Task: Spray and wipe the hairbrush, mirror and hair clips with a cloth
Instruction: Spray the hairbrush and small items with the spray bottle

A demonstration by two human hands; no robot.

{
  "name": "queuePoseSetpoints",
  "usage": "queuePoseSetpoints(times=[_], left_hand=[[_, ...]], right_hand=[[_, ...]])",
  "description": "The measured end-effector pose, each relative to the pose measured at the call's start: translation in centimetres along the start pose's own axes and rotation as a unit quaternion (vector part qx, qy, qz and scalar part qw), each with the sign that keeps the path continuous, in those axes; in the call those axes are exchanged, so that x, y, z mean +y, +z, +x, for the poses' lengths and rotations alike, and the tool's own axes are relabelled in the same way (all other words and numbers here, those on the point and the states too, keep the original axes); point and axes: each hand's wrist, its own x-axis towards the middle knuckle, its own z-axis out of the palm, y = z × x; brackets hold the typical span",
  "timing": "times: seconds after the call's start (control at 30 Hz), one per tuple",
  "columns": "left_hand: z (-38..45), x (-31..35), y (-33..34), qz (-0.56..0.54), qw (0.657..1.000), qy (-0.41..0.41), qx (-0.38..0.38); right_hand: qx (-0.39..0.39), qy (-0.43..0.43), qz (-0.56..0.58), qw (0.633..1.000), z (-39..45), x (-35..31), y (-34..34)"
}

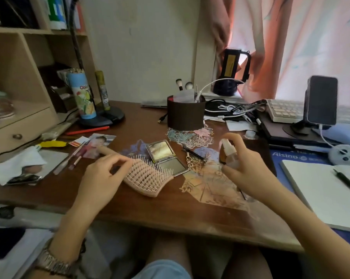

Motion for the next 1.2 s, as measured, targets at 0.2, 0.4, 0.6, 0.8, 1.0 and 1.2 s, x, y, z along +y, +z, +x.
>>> queuePoseSetpoints(times=[0.2, 0.4, 0.6, 0.8, 1.0, 1.2], left_hand=[[-0.7, -0.4, 1.2, -0.003, 0.999, 0.026, 0.027], [-0.7, -0.5, 1.2, -0.009, 0.999, 0.038, 0.027], [-0.9, -0.9, 0.3, -0.012, 0.998, 0.056, 0.029], [-1.4, -2.2, -1.2, 0.013, 0.998, 0.044, 0.052], [-1.6, -4.4, -1.2, 0.027, 0.999, -0.004, 0.045], [-1.5, -4.9, -0.8, 0.021, 0.998, 0.0, 0.063]], right_hand=[[0.01, -0.001, -0.022, 1.0, -1.0, 0.1, 0.1], [0.006, 0.004, -0.007, 1.0, -1.5, -0.2, 0.2], [-0.002, -0.022, 0.03, 0.999, -1.5, -2.5, 0.5], [-0.026, -0.082, 0.043, 0.995, -0.9, -6.6, 1.1], [-0.035, -0.135, 0.028, 0.99, 2.8, -10.3, 3.4], [-0.086, -0.154, 0.021, 0.984, 7.0, -12.4, 6.5]])
